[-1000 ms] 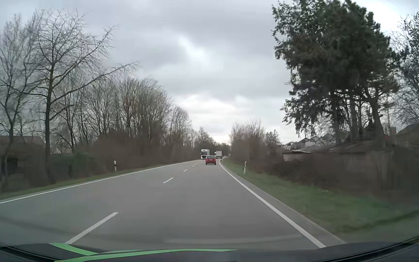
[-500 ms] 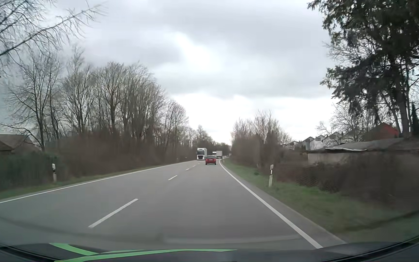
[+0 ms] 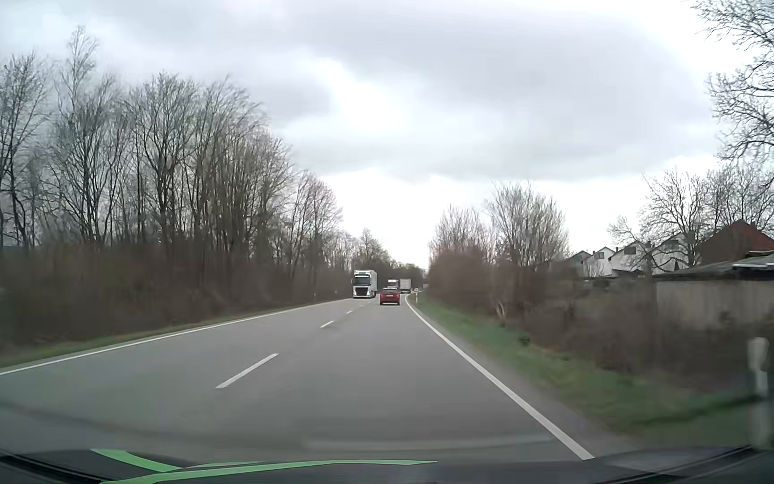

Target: Follow the waypoints while adhering to traffic rules and regulations

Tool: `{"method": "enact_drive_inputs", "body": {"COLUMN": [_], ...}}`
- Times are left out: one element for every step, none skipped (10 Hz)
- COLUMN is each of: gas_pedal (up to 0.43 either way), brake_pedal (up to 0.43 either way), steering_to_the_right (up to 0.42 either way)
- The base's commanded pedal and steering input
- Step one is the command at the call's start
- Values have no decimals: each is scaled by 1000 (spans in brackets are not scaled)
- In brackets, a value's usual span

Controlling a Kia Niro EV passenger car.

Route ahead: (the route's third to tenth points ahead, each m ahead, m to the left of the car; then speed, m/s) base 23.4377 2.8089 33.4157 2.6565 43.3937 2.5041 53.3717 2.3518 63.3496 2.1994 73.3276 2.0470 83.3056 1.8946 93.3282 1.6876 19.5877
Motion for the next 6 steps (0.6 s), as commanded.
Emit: {"method": "enact_drive_inputs", "body": {"gas_pedal": [169,169,169,169,157,157], "brake_pedal": [0,0,0,0,0,0], "steering_to_the_right": [3,3,3,3,3,3]}}
